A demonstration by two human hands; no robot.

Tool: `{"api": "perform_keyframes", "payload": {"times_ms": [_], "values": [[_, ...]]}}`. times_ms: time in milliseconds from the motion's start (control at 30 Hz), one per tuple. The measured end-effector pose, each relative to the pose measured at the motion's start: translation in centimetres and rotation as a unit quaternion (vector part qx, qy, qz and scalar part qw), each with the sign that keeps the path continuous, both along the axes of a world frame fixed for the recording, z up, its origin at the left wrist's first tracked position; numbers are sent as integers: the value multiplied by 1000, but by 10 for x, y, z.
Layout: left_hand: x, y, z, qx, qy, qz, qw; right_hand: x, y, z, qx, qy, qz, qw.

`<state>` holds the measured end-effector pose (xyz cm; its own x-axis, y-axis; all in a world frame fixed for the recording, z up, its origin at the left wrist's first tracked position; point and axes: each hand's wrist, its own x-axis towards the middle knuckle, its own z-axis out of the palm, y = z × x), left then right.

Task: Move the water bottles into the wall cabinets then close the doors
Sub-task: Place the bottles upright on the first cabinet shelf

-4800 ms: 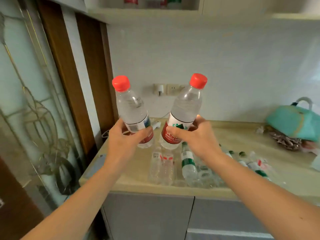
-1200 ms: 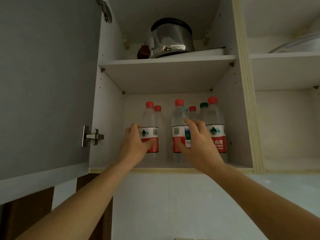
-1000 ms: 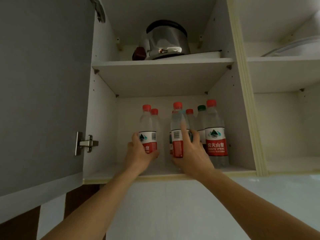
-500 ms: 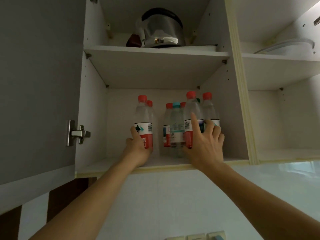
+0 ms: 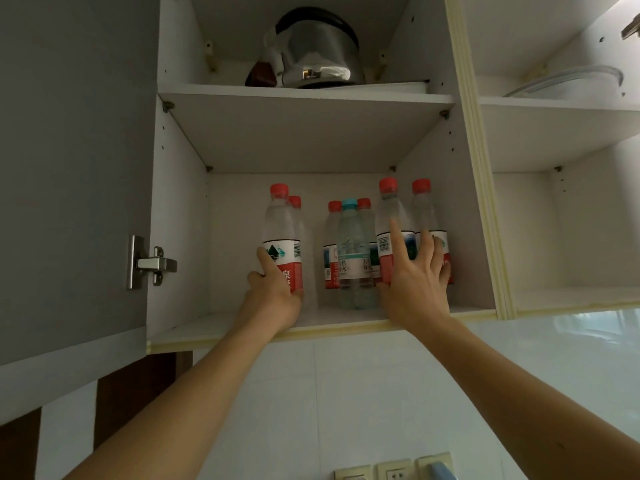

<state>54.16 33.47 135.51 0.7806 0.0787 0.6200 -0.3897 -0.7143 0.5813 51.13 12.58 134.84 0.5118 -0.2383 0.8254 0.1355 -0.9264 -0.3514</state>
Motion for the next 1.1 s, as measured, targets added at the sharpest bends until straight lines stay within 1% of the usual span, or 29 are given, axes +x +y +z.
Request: {"api": "perform_keyframes", "payload": {"times_ms": [67, 133, 200, 267, 333, 367, 433, 500, 567, 633, 700, 767, 867, 933, 1100], "values": [[-1, 0, 0, -2, -7, 4, 1000, -2, 3, 0, -11, -19, -6, 1000], [-2, 1, -1, -9, -17, 14, 1000, -4, 11, 0, -48, -80, -4, 996], [-2, 5, -1, -21, -24, 29, 999, -5, 25, 3, -90, -149, 48, 984], [-1, 9, 2, -47, -18, 33, 998, -1, 45, 9, -138, -164, 119, 969], [1, 16, 4, -54, -8, 40, 998, 8, 65, 18, -147, -115, 177, 966], [3, 20, 6, -44, -1, 47, 998, 15, 73, 23, -127, -78, 197, 969], [8, 29, 10, -17, 18, 57, 998, 30, 85, 36, -47, 14, 231, 972], [15, 35, 15, -3, 41, 52, 998, 47, 92, 48, 39, 95, 271, 957], [19, 39, 21, -10, 54, 42, 998, 60, 96, 59, 101, 160, 288, 939], [21, 43, 26, -15, 44, 38, 998, 69, 96, 66, 130, 218, 291, 923], [21, 47, 29, 3, 31, 41, 999, 74, 93, 70, 135, 266, 295, 908], [23, 54, 32, 12, 48, 16, 999, 77, 89, 72, 143, 291, 310, 894], [26, 65, 39, 17, 96, -33, 995, 79, 85, 78, 124, 313, 317, 886], [31, 69, 42, 18, 121, -24, 992, 84, 84, 81, 121, 327, 326, 878], [52, 80, 44, 43, 149, 9, 988, 104, 91, 82, 118, 342, 354, 862]]}}
